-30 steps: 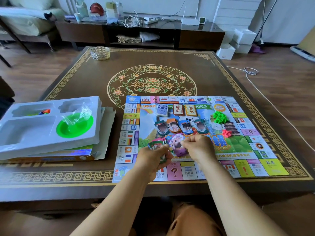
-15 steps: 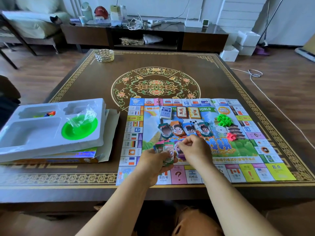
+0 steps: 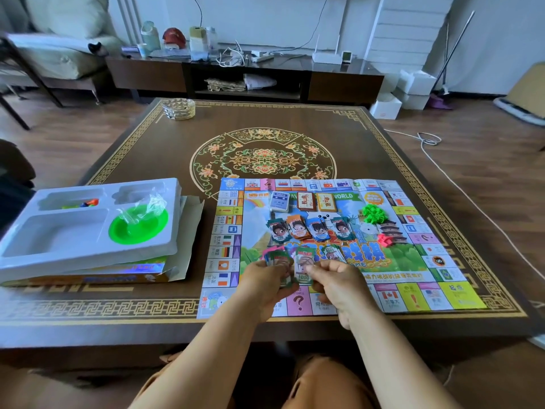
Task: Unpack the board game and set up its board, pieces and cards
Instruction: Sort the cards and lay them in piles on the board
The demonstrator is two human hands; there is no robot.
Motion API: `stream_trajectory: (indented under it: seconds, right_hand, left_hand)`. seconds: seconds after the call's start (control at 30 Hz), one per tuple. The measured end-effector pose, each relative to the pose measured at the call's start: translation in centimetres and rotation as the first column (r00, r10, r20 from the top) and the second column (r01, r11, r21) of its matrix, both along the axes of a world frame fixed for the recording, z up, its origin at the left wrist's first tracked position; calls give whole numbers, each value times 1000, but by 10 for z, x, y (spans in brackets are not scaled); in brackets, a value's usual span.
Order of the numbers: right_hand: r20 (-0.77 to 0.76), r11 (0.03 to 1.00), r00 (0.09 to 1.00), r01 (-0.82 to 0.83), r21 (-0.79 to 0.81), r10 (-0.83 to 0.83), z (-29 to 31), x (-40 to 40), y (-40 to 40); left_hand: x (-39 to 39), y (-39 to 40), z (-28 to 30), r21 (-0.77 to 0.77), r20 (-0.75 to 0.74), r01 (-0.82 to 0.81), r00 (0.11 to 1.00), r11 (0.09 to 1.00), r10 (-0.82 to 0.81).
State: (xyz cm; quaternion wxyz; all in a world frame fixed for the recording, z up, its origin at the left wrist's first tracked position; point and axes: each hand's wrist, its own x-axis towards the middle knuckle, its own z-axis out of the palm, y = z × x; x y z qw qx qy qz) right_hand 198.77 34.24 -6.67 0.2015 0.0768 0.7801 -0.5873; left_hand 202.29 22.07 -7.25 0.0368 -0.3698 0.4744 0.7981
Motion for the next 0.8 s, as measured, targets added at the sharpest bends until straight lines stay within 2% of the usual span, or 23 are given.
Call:
stream_trajectory:
  seconds: [0.23,0.6,0.8]
  right_hand:
    - [-35,1000,999,-23,-10,23,3,4,0]
    - [-43,999,999,13,-43,-15,0,-2,6]
    - [-24,999,999,-22,-39,21,-4,-2,4]
  left_hand:
    - [1,3,0,-45,-5,-13,1000,999,13]
    - [-2,1,0,29,10,69,998,997,-69]
    - [-5,7,-4,-52,16,74,997,996,-73]
